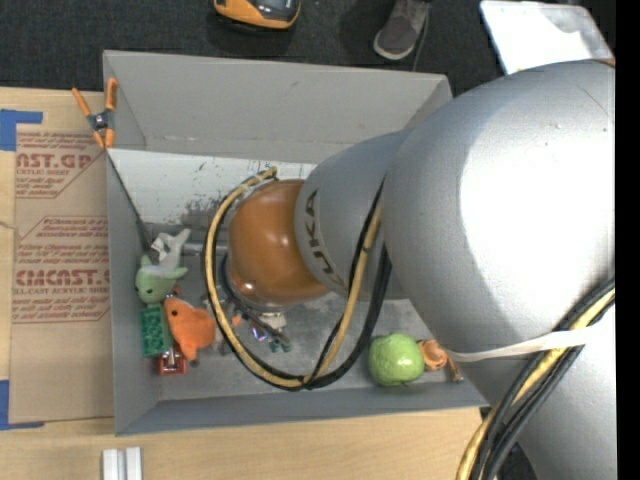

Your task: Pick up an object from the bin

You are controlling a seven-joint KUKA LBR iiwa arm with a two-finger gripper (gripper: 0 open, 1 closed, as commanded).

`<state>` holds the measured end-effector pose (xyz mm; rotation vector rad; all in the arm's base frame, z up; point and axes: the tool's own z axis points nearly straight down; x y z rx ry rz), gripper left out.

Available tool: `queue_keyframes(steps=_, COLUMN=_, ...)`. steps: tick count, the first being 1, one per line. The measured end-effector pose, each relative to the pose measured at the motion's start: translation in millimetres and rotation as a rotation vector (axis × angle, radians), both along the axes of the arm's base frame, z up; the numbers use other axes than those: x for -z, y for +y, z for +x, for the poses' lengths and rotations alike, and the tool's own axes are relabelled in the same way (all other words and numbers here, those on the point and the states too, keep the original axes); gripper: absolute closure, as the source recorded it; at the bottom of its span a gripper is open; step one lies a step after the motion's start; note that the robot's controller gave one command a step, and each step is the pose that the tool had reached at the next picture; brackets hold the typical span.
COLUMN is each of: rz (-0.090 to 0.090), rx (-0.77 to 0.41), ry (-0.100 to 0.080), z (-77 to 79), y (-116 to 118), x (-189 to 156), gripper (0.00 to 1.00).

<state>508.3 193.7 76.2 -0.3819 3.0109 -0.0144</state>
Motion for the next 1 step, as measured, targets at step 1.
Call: queue_keyframes(steps=1, rz=0.016, rx=0.163, ry=0.005, z=12.5, y=9.9, x=1.4, gripper=1.00)
